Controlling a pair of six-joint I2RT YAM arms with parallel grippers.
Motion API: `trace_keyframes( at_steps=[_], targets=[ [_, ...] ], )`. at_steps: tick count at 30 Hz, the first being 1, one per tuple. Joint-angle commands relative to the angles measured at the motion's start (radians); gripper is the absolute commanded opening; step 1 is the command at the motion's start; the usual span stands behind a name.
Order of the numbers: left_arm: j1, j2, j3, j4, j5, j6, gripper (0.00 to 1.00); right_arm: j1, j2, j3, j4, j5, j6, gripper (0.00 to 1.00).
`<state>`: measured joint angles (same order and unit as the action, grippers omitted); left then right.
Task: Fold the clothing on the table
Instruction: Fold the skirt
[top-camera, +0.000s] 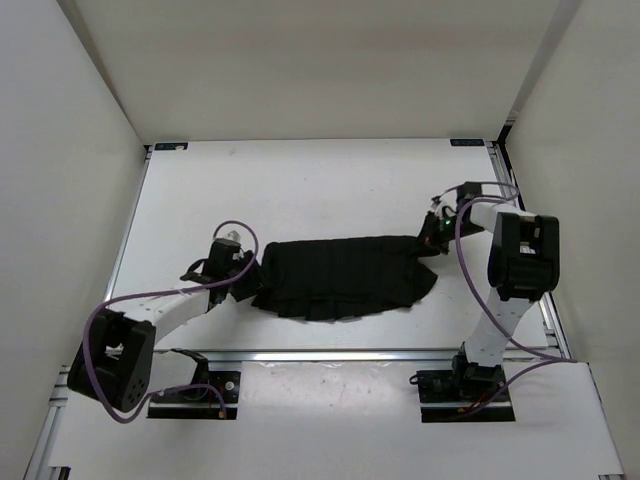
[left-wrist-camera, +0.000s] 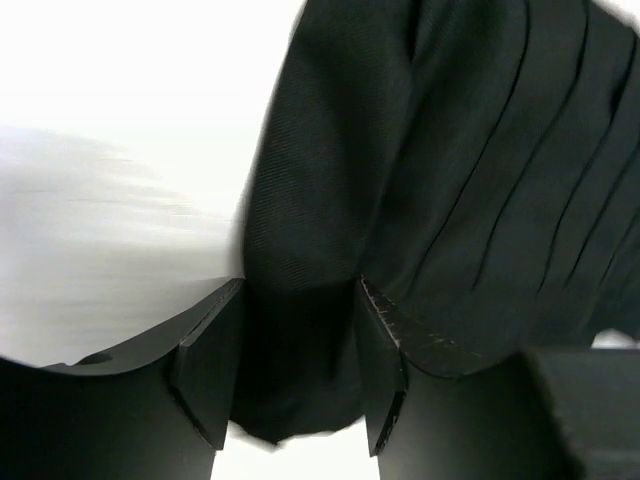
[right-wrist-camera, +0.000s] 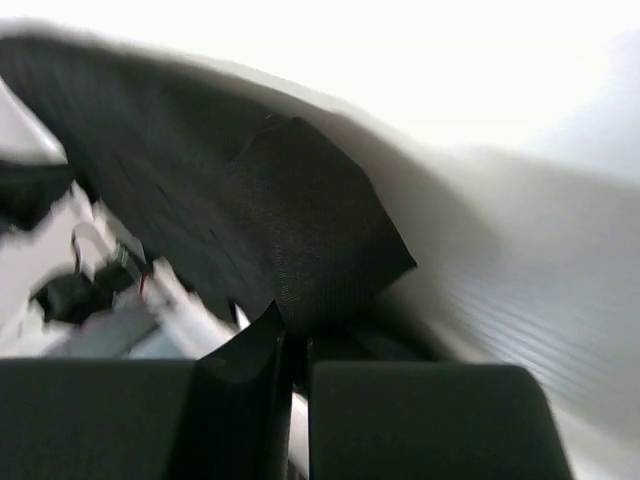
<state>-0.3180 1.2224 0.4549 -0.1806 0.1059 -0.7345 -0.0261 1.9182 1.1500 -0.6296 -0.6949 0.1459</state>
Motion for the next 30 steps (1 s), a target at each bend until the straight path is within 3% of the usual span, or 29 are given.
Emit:
trace_keyframes(
  at_steps=[1, 6, 14, 19, 30],
  targets=[
    [-0.093, 0.069, 0.025, 0.084, 0.035, -0.043, 0.58, -0.078, -0.055, 0.125, -0.080, 0.127, -0.031, 0.00],
    [-0.168, 0.189, 0.108, 0.133, 0.051, -0.062, 0.58, -0.055, -0.067, 0.232, -0.152, 0.112, -0.022, 0.00],
    [-0.227, 0.314, 0.188, 0.210, 0.078, -0.066, 0.57, 0.193, -0.113, 0.361, -0.171, -0.001, 0.053, 0.00],
    [-0.240, 0.365, 0.209, 0.213, 0.083, -0.066, 0.58, 0.307, -0.029, 0.447, -0.090, -0.176, 0.150, 0.00],
    [-0.194, 0.310, 0.142, 0.216, 0.098, -0.063, 0.58, 0.454, 0.231, 0.603, 0.050, -0.298, 0.322, 0.00]
  ],
)
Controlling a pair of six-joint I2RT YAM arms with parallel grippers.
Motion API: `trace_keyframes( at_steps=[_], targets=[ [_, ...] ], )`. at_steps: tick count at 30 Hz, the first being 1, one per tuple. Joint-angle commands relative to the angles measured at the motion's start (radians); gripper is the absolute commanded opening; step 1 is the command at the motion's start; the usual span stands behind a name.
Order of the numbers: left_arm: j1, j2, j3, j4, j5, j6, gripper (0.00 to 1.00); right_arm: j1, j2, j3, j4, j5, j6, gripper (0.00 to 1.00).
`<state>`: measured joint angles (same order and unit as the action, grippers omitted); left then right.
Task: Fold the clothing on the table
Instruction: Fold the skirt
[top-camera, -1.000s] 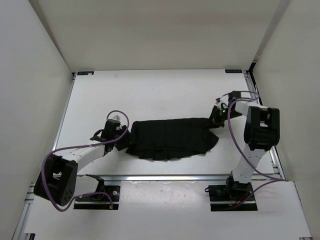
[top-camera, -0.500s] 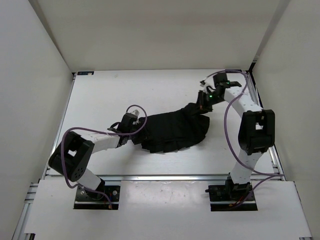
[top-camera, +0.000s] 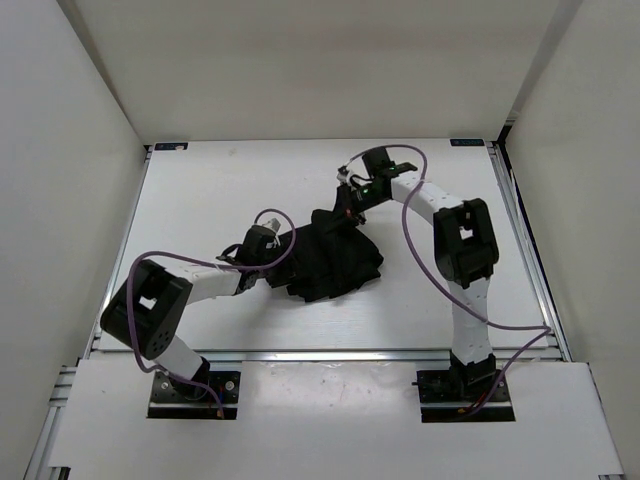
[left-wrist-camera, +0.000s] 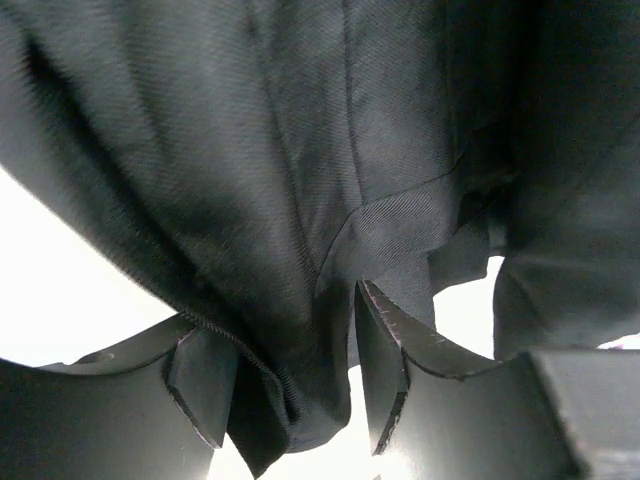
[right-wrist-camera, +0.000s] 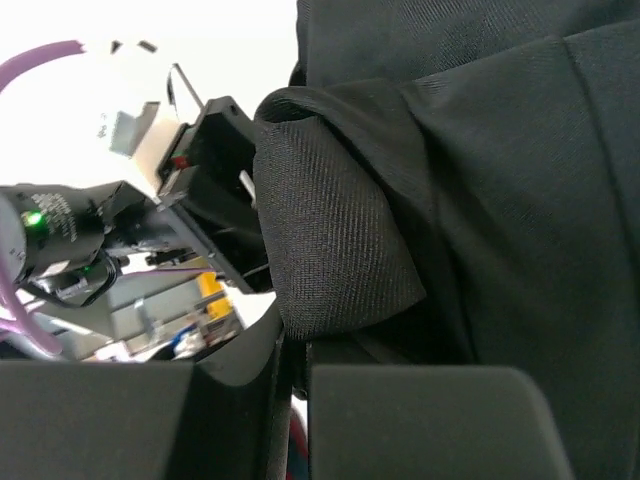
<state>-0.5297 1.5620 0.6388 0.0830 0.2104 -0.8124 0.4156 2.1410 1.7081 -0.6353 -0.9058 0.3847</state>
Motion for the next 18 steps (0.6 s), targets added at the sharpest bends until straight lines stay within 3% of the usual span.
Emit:
trace_keyframes(
  at_steps=[1, 11, 13, 15, 17, 18],
  targets=[
    [0.025, -0.046, -0.047, -0.049, -0.006, 0.019, 0.58, 0.017, 0.020, 0.047, 0.075, -0.094, 0.094, 0.00],
    [0.065, -0.106, -0.122, -0.052, 0.009, 0.032, 0.59, 0.058, 0.109, 0.047, 0.342, -0.168, 0.330, 0.00],
    [0.077, -0.114, -0.132, -0.055, 0.003, 0.044, 0.59, 0.063, 0.132, 0.042, 0.394, -0.173, 0.388, 0.04],
    [0.089, -0.125, -0.140, -0.057, 0.004, 0.045, 0.58, 0.065, 0.131, 0.027, 0.459, -0.218, 0.431, 0.37],
    [0.118, -0.135, -0.151, -0.048, 0.020, 0.058, 0.59, 0.071, 0.103, -0.016, 0.611, -0.286, 0.526, 0.57],
    [0.144, -0.147, -0.157, -0.049, 0.027, 0.058, 0.59, 0.069, 0.064, -0.092, 0.816, -0.332, 0.637, 0.62]
  ],
)
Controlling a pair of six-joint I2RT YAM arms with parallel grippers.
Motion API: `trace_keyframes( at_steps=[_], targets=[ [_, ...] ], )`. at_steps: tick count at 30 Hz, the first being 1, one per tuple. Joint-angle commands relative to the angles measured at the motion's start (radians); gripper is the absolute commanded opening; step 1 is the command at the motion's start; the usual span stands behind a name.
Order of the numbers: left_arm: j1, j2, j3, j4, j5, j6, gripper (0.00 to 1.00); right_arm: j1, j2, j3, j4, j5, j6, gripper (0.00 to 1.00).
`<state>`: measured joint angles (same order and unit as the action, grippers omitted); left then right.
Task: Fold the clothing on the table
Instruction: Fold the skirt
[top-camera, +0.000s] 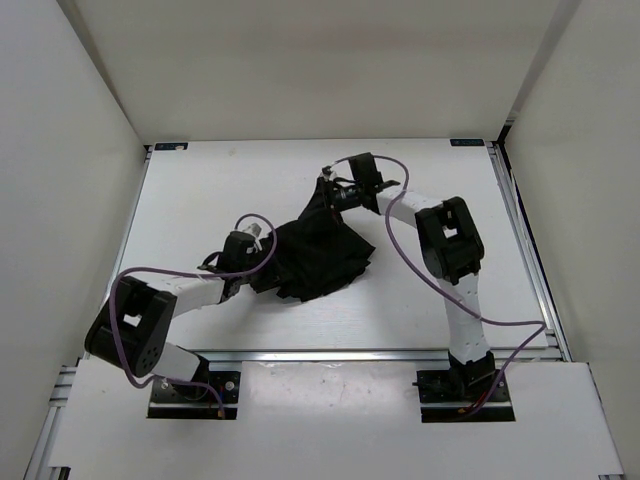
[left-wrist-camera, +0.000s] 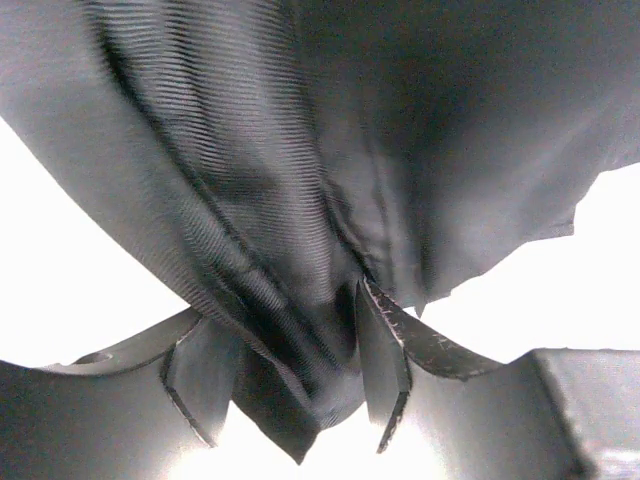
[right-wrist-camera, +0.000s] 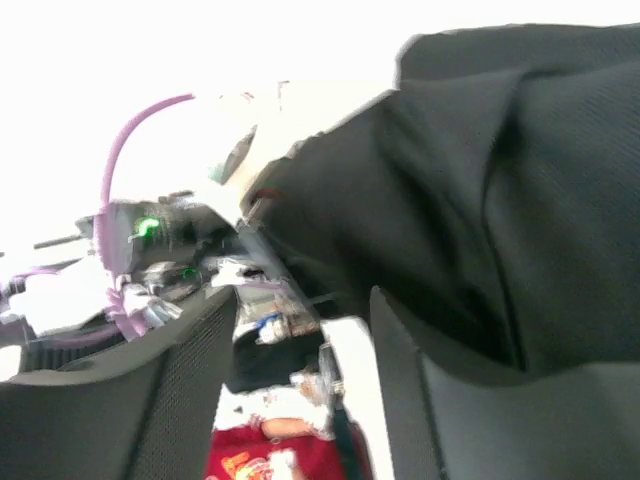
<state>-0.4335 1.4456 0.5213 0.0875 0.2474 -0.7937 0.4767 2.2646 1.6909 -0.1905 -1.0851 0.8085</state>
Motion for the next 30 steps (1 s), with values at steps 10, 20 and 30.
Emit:
trace_keyframes(
  at_steps=[10, 20, 30],
  targets=[
    [0.252, -0.180, 0.161, -0.303, -0.048, 0.169, 0.60, -0.075, -0.290, -0.279, 0.456, -0.132, 0.229, 0.13],
    [0.176, -0.165, 0.151, 0.036, 0.245, -0.054, 0.24, -0.102, -0.266, 0.063, -0.491, 0.427, -0.419, 0.00],
    [0.064, 0.136, 0.103, 0.133, 0.124, -0.081, 0.00, -0.176, -0.330, -0.039, -0.512, 0.413, -0.460, 0.00]
  ],
)
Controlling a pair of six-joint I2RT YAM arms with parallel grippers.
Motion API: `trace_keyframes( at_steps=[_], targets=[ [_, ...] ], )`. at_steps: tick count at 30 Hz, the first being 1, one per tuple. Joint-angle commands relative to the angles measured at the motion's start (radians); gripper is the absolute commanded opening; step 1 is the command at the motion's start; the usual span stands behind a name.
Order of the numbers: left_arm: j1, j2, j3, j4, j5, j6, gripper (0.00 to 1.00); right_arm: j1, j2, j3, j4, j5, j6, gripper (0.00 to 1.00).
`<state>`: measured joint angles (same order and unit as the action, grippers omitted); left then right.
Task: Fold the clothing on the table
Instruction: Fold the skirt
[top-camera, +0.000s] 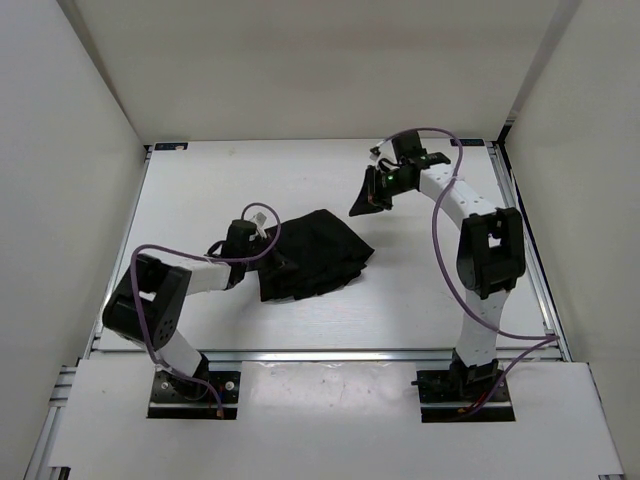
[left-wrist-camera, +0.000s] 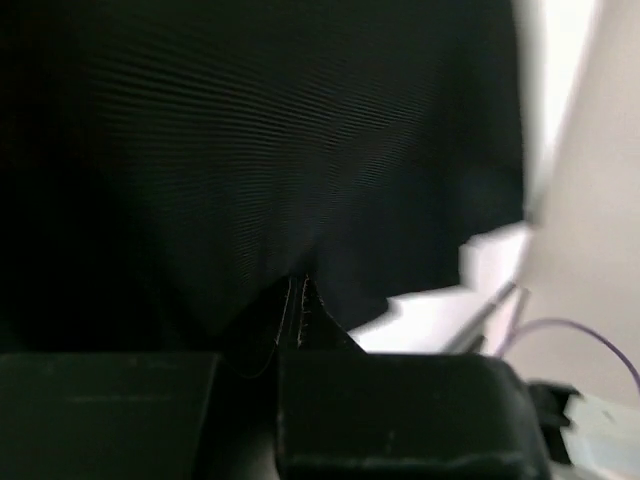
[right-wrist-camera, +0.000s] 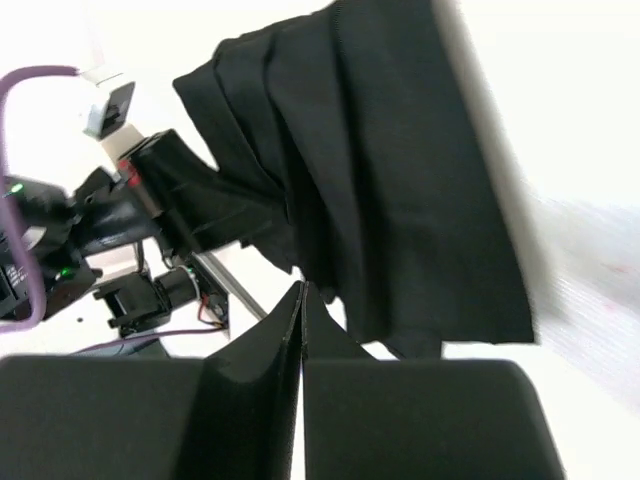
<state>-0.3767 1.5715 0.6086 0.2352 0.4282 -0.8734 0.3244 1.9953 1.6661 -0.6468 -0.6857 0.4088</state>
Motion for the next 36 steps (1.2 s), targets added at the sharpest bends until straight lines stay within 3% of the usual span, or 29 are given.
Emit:
trace_keyframes(
  at_steps=[1, 5, 8, 15, 18, 21, 24, 26, 27, 29, 32, 36],
  targets=[
    [0.012, 0.005, 0.013, -0.061, -0.121, 0.016, 0.00, -0.025, -0.061, -0.022, -0.050, 0.011, -0.061, 0.02],
    [0.038, -0.069, 0.003, -0.259, -0.290, 0.083, 0.00, -0.028, -0.058, -0.081, 0.004, -0.064, -0.064, 0.04],
    [0.067, -0.094, -0.030, -0.303, -0.318, 0.093, 0.00, -0.018, -0.047, -0.127, 0.102, -0.214, -0.025, 0.05],
    [0.059, -0.097, -0.050, -0.301, -0.293, 0.111, 0.00, 0.039, 0.083, -0.245, 0.525, -0.589, 0.253, 0.05],
    [0.067, -0.091, -0.058, -0.301, -0.284, 0.119, 0.00, 0.070, 0.120, -0.325, 0.746, -0.647, 0.404, 0.03],
    [0.078, -0.103, -0.058, -0.316, -0.281, 0.137, 0.00, 0.099, 0.177, -0.358, 0.817, -0.676, 0.472, 0.00],
    [0.087, -0.108, -0.060, -0.332, -0.279, 0.145, 0.00, 0.111, 0.195, -0.373, 0.738, -0.649, 0.423, 0.00],
    [0.087, -0.113, -0.059, -0.342, -0.278, 0.146, 0.00, 0.120, 0.206, -0.341, 0.606, -0.612, 0.301, 0.00],
    [0.088, -0.122, -0.063, -0.340, -0.270, 0.154, 0.00, 0.122, 0.215, -0.306, 0.420, -0.536, 0.216, 0.00],
    [0.090, -0.130, -0.052, -0.344, -0.261, 0.160, 0.00, 0.131, 0.229, -0.241, 0.225, -0.418, 0.095, 0.00],
    [0.102, -0.152, -0.011, -0.356, -0.238, 0.171, 0.10, 0.133, 0.226, -0.151, 0.022, -0.205, -0.007, 0.01],
    [0.110, -0.188, 0.129, -0.434, -0.226, 0.212, 0.40, 0.116, 0.091, -0.140, 0.038, -0.086, 0.002, 0.02]
  ],
)
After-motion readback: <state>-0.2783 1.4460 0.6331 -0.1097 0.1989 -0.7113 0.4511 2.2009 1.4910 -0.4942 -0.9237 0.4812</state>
